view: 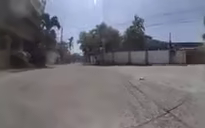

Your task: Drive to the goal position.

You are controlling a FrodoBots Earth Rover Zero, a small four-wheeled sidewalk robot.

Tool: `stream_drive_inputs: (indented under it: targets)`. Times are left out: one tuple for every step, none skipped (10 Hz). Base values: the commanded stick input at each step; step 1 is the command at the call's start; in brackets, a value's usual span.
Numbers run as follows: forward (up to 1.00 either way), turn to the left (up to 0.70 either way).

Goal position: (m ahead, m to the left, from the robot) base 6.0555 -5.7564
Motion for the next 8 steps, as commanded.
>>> stream_drive_inputs:
  targets:
    - [0.85, -0.34]
    - [0.85, -0.22]
    - [0.85, -0.01]
    - [0.85, 0.0]
    - [0.85, 0.0]
    - [0.85, 0.0]
    - [0.85, 0.0]
    - [0.85, 0.0]
